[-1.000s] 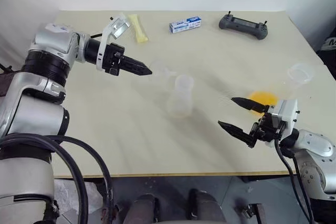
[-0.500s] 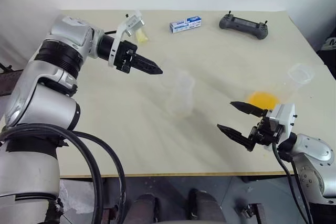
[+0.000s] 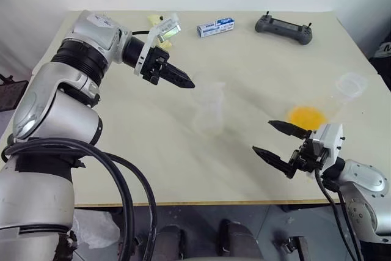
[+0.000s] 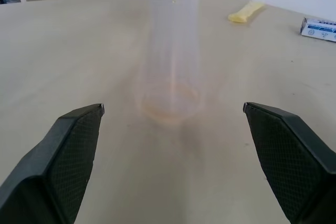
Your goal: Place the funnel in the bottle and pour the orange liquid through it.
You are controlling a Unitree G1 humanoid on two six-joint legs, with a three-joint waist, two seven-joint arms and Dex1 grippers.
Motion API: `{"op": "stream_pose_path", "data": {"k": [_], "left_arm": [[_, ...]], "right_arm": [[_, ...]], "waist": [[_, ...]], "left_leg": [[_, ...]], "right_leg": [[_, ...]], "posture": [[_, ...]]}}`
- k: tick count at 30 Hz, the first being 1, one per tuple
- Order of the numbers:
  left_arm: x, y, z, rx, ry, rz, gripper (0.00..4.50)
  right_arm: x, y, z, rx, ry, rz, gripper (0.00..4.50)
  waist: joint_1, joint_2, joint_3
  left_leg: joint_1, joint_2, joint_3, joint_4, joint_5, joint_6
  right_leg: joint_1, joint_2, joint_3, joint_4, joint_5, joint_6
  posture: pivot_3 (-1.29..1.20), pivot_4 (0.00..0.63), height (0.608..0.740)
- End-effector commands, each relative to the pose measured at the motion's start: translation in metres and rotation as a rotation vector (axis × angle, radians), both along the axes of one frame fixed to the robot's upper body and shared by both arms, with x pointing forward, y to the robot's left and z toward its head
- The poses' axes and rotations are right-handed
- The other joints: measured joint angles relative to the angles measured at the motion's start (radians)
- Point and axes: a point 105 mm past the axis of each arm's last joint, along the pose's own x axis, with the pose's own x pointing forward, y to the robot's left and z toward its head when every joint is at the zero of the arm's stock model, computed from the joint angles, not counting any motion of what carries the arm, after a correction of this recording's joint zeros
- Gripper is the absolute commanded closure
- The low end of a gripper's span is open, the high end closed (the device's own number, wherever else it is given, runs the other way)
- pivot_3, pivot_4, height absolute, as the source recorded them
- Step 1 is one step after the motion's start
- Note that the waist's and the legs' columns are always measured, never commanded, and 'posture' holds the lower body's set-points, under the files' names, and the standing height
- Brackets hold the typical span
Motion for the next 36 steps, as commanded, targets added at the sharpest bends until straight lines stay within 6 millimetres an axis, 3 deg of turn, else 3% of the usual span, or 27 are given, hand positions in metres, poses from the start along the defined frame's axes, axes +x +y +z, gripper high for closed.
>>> {"op": "stream_pose_path", "data": {"k": [1,21,36], "left_arm": [[-0.011,-0.003,0.021,-0.019,-0.018,-0.098,4.48],[-0.023,0.014,0.043,-0.035,-0.026,-0.091,4.48],[-0.03,0.014,0.034,0.101,-0.027,-0.149,4.48]], "right_arm": [[-0.005,0.004,0.008,0.004,-0.045,0.011,0.0],[-0.002,0.005,0.006,0.009,-0.04,0.004,0.0],[-0.002,0.007,0.004,0.014,-0.04,0.004,0.0]], "waist": [[0.001,0.0,0.0],[0.001,0.0,0.0],[0.001,0.0,0.0]], "left_leg": [[0.0,0.0,0.0,0.0,0.0,0.0],[-0.002,0.0,-0.001,0.005,0.0,0.001],[-0.002,0.0,-0.001,0.008,-0.001,0.001]], "right_leg": [[0.0,0.0,0.0,0.0,0.0,0.0],[-0.001,0.0,0.001,0.004,0.0,0.0],[-0.001,-0.001,0.001,0.006,0.0,0.0]], "posture": [[0.0,0.15,0.74],[0.0,0.15,0.74],[0.0,0.15,0.74]]}}
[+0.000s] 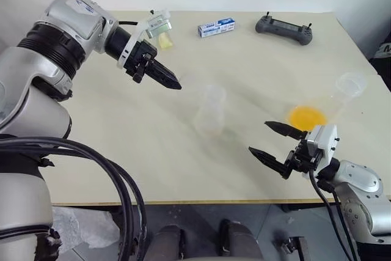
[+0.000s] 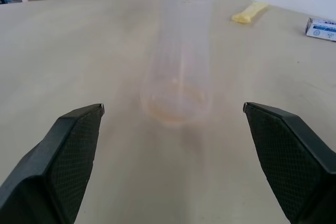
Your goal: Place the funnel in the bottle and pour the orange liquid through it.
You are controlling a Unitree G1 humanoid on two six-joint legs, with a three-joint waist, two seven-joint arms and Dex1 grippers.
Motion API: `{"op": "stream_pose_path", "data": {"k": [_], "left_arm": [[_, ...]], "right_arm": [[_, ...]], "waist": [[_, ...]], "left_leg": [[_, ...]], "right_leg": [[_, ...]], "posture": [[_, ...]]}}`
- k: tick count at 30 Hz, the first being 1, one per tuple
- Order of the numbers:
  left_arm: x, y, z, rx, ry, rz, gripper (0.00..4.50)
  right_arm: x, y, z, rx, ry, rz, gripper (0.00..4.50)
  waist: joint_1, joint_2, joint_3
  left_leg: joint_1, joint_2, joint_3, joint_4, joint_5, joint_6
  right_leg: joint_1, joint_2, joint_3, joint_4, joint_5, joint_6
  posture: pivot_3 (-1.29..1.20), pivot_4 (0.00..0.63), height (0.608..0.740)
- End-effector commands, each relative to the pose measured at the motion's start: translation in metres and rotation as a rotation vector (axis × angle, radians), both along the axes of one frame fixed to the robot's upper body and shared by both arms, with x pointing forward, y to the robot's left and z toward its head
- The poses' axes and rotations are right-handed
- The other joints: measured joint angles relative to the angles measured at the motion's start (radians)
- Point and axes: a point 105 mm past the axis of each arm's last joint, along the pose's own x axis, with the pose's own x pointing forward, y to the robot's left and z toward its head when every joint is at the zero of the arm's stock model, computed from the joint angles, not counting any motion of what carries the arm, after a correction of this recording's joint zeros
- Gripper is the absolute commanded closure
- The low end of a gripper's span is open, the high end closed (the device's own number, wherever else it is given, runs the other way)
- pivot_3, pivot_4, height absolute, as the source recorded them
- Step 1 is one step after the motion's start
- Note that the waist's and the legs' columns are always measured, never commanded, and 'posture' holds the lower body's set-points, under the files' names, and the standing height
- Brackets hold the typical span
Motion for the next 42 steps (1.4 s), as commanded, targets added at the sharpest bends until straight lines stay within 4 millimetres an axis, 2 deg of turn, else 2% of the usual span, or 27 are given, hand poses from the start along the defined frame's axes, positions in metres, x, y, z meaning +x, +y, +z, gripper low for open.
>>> {"op": "stream_pose_path", "data": {"k": [1,19,42], "left_arm": [[-0.014,-0.003,0.017,-0.016,0.011,-0.114,4.48],[-0.01,-0.019,0.015,0.081,-0.044,-0.165,4.48],[-0.003,-0.044,0.022,0.054,-0.062,-0.14,4.48]], "right_arm": [[-0.003,0.001,0.007,0.005,-0.047,0.001,0.0],[-0.004,0.002,0.003,0.011,-0.047,-0.01,0.0],[-0.007,0.002,-0.001,0.008,-0.037,-0.025,0.0]], "waist": [[0.0,0.0,0.0],[0.001,0.0,0.0],[0.001,0.0,0.0]], "left_leg": [[0.0,0.0,0.0,0.0,0.0,0.0],[0.0,0.0,0.001,0.0,0.0,0.001],[-0.001,0.0,0.001,0.001,-0.001,0.002]], "right_leg": [[0.0,0.0,0.0,0.0,0.0,0.0],[0.0,0.0,0.0,0.0,0.0,0.0],[0.0,0.0,0.0,0.0,0.0,0.0]], "posture": [[0.0,0.15,0.74],[0.0,0.15,0.74],[0.0,0.15,0.74]]}}
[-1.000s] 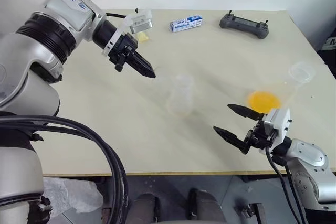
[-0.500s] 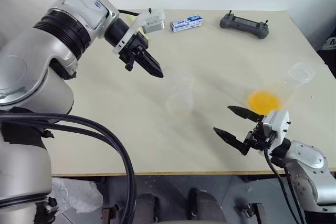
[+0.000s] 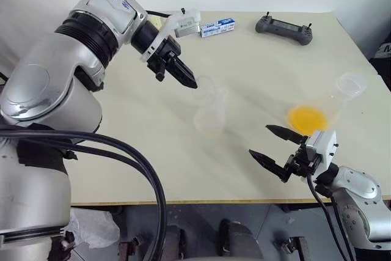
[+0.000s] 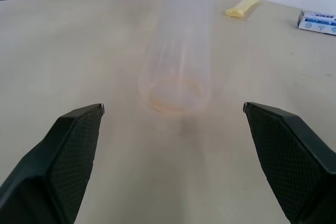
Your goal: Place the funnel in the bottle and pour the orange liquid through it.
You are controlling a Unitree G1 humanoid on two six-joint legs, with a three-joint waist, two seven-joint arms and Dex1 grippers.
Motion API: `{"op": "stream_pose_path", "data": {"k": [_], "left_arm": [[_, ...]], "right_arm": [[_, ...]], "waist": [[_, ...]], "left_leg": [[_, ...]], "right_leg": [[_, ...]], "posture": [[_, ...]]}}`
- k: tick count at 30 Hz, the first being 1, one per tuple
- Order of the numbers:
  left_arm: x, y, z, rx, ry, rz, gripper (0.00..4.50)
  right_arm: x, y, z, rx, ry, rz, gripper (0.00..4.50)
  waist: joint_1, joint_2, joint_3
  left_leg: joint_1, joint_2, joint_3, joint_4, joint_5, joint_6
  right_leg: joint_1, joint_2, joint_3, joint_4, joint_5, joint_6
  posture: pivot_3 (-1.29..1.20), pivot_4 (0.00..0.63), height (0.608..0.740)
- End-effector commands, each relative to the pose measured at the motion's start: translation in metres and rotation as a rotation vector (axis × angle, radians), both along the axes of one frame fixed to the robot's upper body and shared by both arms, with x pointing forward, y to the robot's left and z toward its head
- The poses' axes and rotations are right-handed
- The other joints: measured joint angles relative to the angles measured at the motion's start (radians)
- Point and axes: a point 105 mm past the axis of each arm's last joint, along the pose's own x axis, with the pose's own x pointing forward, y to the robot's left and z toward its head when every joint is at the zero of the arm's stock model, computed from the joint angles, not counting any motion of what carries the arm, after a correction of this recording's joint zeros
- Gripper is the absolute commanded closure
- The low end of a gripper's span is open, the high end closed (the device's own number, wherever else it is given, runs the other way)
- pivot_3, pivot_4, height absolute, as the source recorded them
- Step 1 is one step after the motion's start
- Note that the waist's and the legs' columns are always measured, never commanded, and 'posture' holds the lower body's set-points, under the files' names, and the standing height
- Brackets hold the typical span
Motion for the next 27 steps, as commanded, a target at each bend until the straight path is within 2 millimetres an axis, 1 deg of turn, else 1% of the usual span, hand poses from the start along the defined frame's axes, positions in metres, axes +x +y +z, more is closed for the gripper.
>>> {"op": "stream_pose_path", "data": {"k": [1,8,11,18,23,27], "left_arm": [[-0.014,-0.009,0.022,-0.042,0.029,-0.078,4.48],[-0.015,-0.016,0.026,-0.077,0.033,-0.081,4.48],[-0.015,-0.019,0.028,-0.096,0.035,-0.086,3.88],[-0.014,-0.021,0.028,-0.116,0.033,-0.078,1.58],[-0.012,-0.021,0.028,-0.125,0.025,-0.073,0.03],[-0.01,-0.022,0.028,-0.14,0.024,-0.067,0.03]], "right_arm": [[-0.004,0.004,0.008,0.0,-0.043,0.013,0.0],[-0.004,0.005,0.007,0.001,-0.041,0.012,0.0],[-0.004,0.005,0.007,0.001,-0.041,0.01,0.0],[-0.004,0.005,0.007,0.001,-0.039,0.006,0.0],[-0.003,0.005,0.008,0.0,-0.039,0.005,0.0],[-0.003,0.005,0.008,0.002,-0.038,0.005,0.0]], "waist": [[0.001,0.0,0.0],[0.0,0.0,0.0],[0.0,0.0,0.0],[0.0,0.0,0.0],[0.0,0.0,0.0],[0.0,0.0,0.0]], "left_leg": [[0.0,0.0,0.0,0.0,0.0,0.0],[0.0,0.0,0.0,0.0,0.0,0.0],[0.0,0.0,0.0,0.0,0.0,0.0],[0.0,0.0,0.0,0.0,0.0,0.0],[0.0,0.0,0.0,0.0,0.0,0.0],[0.0,0.0,0.0,0.0,0.0,0.0]], "right_leg": [[0.0,0.0,0.0,0.0,0.0,0.0],[0.0,0.0,0.0,0.0,0.0,0.0],[0.0,0.0,0.0,0.0,0.0,0.0],[0.0,0.0,0.0,0.0,0.0,0.0],[0.0,0.0,0.0,0.0,0.0,0.0],[0.0,0.0,0.0,0.0,0.0,0.0]], "posture": [[0.0,0.15,0.74],[0.0,0.15,0.74],[0.0,0.15,0.74],[0.0,0.15,0.74],[0.0,0.15,0.74],[0.0,0.15,0.74]]}}
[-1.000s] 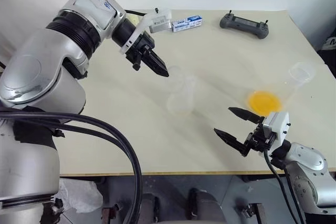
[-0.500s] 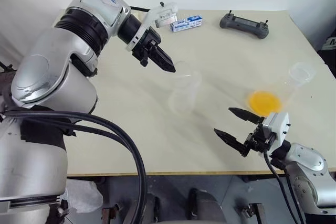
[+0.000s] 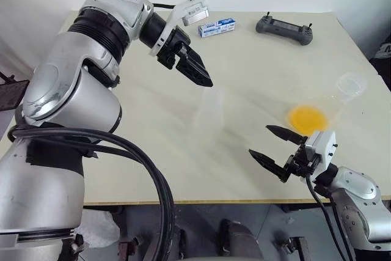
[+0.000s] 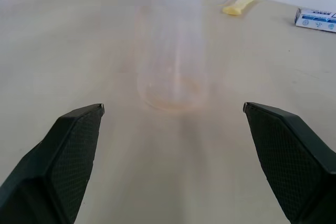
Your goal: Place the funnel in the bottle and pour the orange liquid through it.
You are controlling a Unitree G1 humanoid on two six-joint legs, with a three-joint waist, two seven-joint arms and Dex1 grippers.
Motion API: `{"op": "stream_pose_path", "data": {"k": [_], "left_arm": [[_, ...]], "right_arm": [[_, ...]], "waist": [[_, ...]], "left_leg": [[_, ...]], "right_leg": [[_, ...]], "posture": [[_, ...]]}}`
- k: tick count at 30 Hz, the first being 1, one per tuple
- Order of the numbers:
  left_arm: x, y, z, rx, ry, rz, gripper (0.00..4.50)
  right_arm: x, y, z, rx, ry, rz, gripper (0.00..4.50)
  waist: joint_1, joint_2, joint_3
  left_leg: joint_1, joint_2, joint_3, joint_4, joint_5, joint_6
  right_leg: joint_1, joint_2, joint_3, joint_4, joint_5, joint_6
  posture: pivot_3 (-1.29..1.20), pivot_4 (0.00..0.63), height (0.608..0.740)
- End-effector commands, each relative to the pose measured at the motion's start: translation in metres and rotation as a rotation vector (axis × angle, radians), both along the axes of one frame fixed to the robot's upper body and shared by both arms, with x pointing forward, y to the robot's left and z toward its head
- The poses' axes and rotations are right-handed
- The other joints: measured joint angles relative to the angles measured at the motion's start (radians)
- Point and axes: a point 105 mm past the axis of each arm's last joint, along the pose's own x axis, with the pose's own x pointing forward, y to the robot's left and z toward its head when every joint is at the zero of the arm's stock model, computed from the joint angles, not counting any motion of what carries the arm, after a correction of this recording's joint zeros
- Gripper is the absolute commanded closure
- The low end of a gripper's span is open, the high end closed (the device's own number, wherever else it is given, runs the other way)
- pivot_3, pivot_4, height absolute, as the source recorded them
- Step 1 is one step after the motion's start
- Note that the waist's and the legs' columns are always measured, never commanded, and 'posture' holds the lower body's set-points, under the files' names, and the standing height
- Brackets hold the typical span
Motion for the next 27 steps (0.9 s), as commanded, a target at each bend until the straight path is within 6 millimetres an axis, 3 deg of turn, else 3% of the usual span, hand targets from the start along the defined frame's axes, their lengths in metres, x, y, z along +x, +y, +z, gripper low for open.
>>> {"op": "stream_pose_path", "data": {"k": [1,7,15,19,22,27], "left_arm": [[-0.013,-0.003,0.013,-0.036,0.029,-0.094,0.03],[-0.011,0.003,0.024,-0.144,0.01,-0.088,0.03],[-0.004,0.033,0.023,-0.275,0.038,-0.006,0.03],[0.0,0.07,0.026,-0.415,-0.025,0.027,0.03],[0.004,0.091,0.017,-0.457,-0.089,0.062,0.03],[0.004,0.123,0.017,-0.618,-0.315,0.113,0.03]], "right_arm": [[-0.004,0.005,0.009,-0.002,-0.041,0.019,0.0],[-0.004,0.002,0.011,0.0,-0.049,-0.007,0.0],[-0.012,-0.006,0.013,-0.001,-0.035,-0.042,0.0],[-0.014,-0.011,0.018,-0.008,-0.017,-0.049,0.0],[-0.014,-0.015,0.02,-0.013,-0.004,-0.052,0.0],[-0.013,-0.025,0.025,-0.023,0.009,-0.072,0.0]], "waist": [[0.0,0.0,0.0],[-0.001,0.0,0.0],[-0.003,0.0,0.0],[-0.005,0.0,0.0],[-0.006,0.0,0.0],[-0.002,0.0,0.0]], "left_leg": [[0.0,0.0,0.0,0.0,0.0,0.0],[0.0,0.0,0.0,0.0,0.0,0.0],[0.0,0.0,0.001,0.0,0.0,0.0],[0.001,0.0,0.001,0.0,0.0,0.0],[0.001,0.001,0.001,0.0,0.0,0.0],[0.001,0.0,-0.001,0.003,0.0,0.0]], "right_leg": [[0.0,0.0,0.0,0.0,0.0,0.0],[0.0,0.0,0.0,0.0,0.0,0.0],[-0.001,0.0,0.0,0.002,0.0,0.0],[-0.001,0.0,0.0,0.003,0.0,0.0],[-0.002,0.0,0.0,0.005,0.0,0.0],[-0.002,-0.002,0.0,0.007,0.0,0.0]], "posture": [[0.0,0.15,0.74],[0.0,0.15,0.74],[0.0,0.15,0.74],[0.0,0.15,0.74],[0.0,0.15,0.74],[0.0,0.15,0.74]]}}
